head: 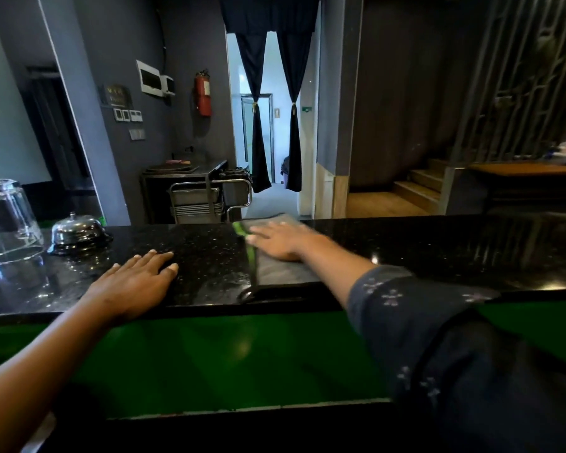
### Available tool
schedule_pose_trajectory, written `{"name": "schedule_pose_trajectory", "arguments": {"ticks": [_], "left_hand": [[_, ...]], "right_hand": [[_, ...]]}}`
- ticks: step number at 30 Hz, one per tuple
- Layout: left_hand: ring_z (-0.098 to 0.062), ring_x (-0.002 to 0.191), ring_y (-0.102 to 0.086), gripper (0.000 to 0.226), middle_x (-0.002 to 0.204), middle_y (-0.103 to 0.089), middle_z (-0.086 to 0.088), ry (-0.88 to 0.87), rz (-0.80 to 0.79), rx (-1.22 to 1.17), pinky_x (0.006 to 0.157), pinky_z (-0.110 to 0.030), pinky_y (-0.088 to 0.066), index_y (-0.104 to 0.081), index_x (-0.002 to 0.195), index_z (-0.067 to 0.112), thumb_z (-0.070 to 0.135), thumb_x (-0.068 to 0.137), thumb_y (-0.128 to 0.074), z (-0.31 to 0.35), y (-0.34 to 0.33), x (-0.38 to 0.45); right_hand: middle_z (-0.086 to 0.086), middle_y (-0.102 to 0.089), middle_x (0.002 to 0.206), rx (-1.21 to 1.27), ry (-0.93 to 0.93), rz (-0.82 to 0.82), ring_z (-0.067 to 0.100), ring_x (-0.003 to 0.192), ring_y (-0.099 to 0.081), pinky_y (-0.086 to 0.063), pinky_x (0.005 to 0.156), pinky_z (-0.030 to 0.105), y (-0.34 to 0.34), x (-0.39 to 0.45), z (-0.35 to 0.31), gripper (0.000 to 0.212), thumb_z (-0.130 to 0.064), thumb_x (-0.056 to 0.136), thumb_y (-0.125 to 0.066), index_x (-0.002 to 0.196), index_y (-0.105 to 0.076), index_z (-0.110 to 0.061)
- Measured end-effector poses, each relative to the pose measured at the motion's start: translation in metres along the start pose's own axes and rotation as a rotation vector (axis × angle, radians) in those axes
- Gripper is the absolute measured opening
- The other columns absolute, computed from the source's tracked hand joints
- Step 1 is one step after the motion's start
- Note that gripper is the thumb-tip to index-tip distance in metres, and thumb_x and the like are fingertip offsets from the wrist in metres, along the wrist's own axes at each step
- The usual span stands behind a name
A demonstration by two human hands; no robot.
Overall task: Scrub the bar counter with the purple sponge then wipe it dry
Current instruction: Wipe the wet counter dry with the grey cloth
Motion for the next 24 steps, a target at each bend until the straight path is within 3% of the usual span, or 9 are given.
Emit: {"name": "schedule_pose_trajectory", "arguments": {"ticks": [5,8,12,18,21,24], "left_hand": [[-0.017,0.144,-0.009,0.054,0.157,-0.009,0.003,0.030,-0.009,-0.011,0.116,-0.043,-0.007,-0.016,0.147,0.034,0.051,0.096,-0.019,0.004,0.001,-0.002],[-0.018,0.144,-0.010,0.053,0.157,-0.011,0.002,0.060,0.005,0.007,0.116,-0.042,-0.008,-0.018,0.147,0.033,0.049,0.096,-0.021,0.011,0.002,-0.004],[-0.019,0.143,-0.012,0.051,0.157,-0.013,0.000,0.079,0.013,-0.013,0.116,-0.043,-0.010,-0.021,0.146,0.031,0.046,0.097,-0.024,0.015,0.006,-0.007],[-0.020,0.143,-0.015,0.052,0.156,-0.017,0.000,0.086,0.012,0.010,0.116,-0.044,-0.012,-0.023,0.146,0.031,0.048,0.097,-0.023,0.016,0.008,-0.011],[-0.020,0.143,-0.014,0.053,0.157,-0.016,0.000,0.069,0.012,0.011,0.116,-0.043,-0.011,-0.023,0.146,0.030,0.049,0.096,-0.022,0.016,0.010,-0.012],[-0.020,0.144,-0.010,0.055,0.157,-0.012,-0.001,0.057,0.000,-0.003,0.115,-0.043,-0.006,-0.020,0.147,0.029,0.049,0.096,-0.019,0.013,0.008,-0.012]], "right_hand": [[0.000,-0.011,0.159,0.026,-0.430,0.027,0.028,0.145,-0.010,-0.008,0.112,0.060,0.007,-0.072,0.210,0.077,-0.081,0.076,-0.005,0.145,-0.013,-0.048],[0.000,-0.007,0.160,0.066,-0.585,-0.002,0.028,0.145,-0.009,-0.005,0.113,0.058,0.013,-0.100,0.250,0.075,-0.079,0.081,-0.007,0.147,-0.013,-0.044],[0.012,-0.012,0.158,0.077,-0.513,0.041,0.037,0.143,-0.012,-0.007,0.111,0.063,0.016,-0.086,0.163,0.071,-0.069,0.089,-0.016,0.149,-0.020,-0.031],[0.012,0.000,0.159,0.088,-0.057,-0.030,0.035,0.145,0.001,0.004,0.111,0.061,0.001,-0.054,-0.032,0.067,-0.064,0.093,-0.013,0.151,-0.010,-0.031],[0.005,0.002,0.160,0.078,0.059,-0.051,0.028,0.146,0.001,0.004,0.113,0.057,-0.008,-0.062,-0.054,0.067,-0.070,0.090,-0.011,0.149,-0.007,-0.039],[-0.004,-0.003,0.160,0.042,0.150,-0.029,0.020,0.145,-0.002,0.001,0.112,0.052,-0.013,-0.084,-0.027,0.068,-0.074,0.083,-0.005,0.146,-0.007,-0.048]]}}
Point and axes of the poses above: each hand's wrist, its own x-axis towards the middle knuckle, its own y-axis out of the back of the hand, z = x × y, the point moved 2 cm from there along x, towards the middle knuckle
